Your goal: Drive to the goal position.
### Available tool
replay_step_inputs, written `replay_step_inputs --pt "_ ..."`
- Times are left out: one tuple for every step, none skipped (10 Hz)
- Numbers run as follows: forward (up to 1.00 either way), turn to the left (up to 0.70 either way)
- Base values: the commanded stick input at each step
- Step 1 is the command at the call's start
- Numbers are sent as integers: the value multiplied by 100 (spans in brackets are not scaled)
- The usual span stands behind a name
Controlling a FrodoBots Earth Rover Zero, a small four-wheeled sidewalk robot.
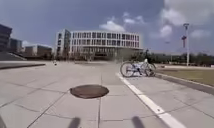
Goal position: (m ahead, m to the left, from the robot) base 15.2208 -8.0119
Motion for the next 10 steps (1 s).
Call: replay_step_inputs --pt "70 0" --pt "70 0" --pt "70 0" --pt "70 0" --pt "70 0" --pt "70 0" --pt "70 0" --pt "70 0" --pt "70 0" --pt "70 0"
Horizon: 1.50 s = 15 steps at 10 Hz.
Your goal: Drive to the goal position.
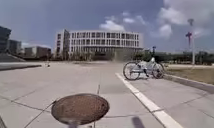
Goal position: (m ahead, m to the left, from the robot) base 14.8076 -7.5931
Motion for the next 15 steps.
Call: replay_step_inputs --pt "70 0" --pt "70 0" --pt "70 0" --pt "70 0" --pt "70 0" --pt "70 0" --pt "70 0" --pt "70 0" --pt "70 0" --pt "70 0" --pt "70 0" --pt "70 0" --pt "70 0" --pt "70 0" --pt "70 0"
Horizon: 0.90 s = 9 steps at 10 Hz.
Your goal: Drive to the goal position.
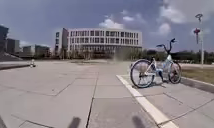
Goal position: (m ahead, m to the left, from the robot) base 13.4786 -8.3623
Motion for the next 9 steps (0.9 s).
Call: replay_step_inputs --pt "70 0" --pt "70 0" --pt "70 0" --pt "70 0" --pt "70 0" --pt "70 0" --pt "70 0" --pt "70 0" --pt "70 0"
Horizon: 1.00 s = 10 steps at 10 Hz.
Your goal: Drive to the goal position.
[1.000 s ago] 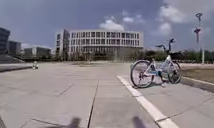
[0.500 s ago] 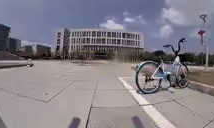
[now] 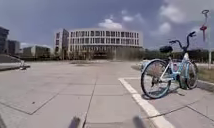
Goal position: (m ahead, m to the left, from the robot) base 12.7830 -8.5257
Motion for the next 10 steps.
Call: replay_step_inputs --pt "70 0" --pt "70 0" --pt "70 0" --pt "70 0" --pt "70 0" --pt "70 0" --pt "70 0" --pt "70 0" --pt "70 0" --pt "70 0"
